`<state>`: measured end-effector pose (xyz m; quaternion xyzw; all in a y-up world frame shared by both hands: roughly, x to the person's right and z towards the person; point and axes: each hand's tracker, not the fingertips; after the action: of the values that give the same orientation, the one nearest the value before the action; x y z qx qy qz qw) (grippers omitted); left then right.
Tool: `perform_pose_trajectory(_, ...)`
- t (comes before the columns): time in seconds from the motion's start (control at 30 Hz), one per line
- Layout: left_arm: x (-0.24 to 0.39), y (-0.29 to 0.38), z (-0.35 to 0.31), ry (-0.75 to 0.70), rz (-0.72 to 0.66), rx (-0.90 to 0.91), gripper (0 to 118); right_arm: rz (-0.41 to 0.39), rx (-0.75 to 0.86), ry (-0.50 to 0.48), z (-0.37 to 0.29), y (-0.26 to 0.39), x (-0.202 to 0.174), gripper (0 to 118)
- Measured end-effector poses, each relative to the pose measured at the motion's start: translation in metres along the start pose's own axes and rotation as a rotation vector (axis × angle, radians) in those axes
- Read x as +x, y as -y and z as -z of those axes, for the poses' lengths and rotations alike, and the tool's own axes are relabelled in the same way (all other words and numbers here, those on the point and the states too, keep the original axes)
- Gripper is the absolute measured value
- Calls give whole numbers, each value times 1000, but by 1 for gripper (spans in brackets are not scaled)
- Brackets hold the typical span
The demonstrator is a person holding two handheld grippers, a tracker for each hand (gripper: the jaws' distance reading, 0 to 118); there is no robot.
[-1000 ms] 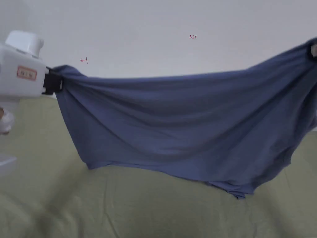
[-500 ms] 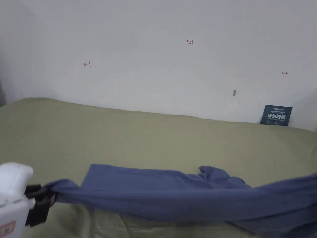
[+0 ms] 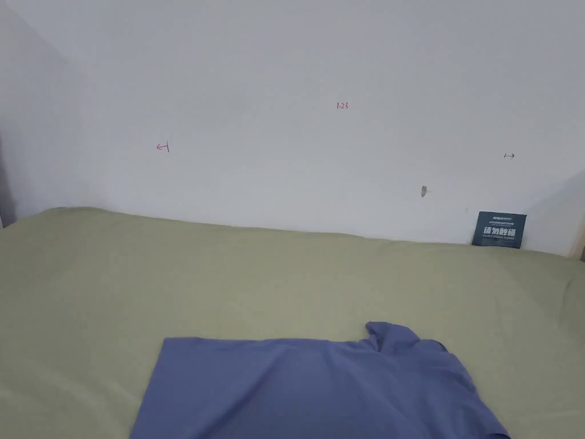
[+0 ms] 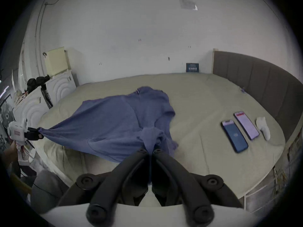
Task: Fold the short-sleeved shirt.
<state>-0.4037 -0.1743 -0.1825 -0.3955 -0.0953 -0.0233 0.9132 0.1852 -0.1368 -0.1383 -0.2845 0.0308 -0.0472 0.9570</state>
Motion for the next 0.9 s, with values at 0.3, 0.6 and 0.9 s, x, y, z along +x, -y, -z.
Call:
perform_pose_trajectory(0.3,-1,24,33,-24,-102,-55,76,-17,-108,93,20,25,4,57)
perform_pose_trajectory(0.6,25,-10,-38,-133,-229,259,80,21,169,157,-38,-24,-9,86)
perform_pose_trajectory(0.9,89,-16,-100,-150,-124,454,2,-77,332,183,-83,-19,-68,0)
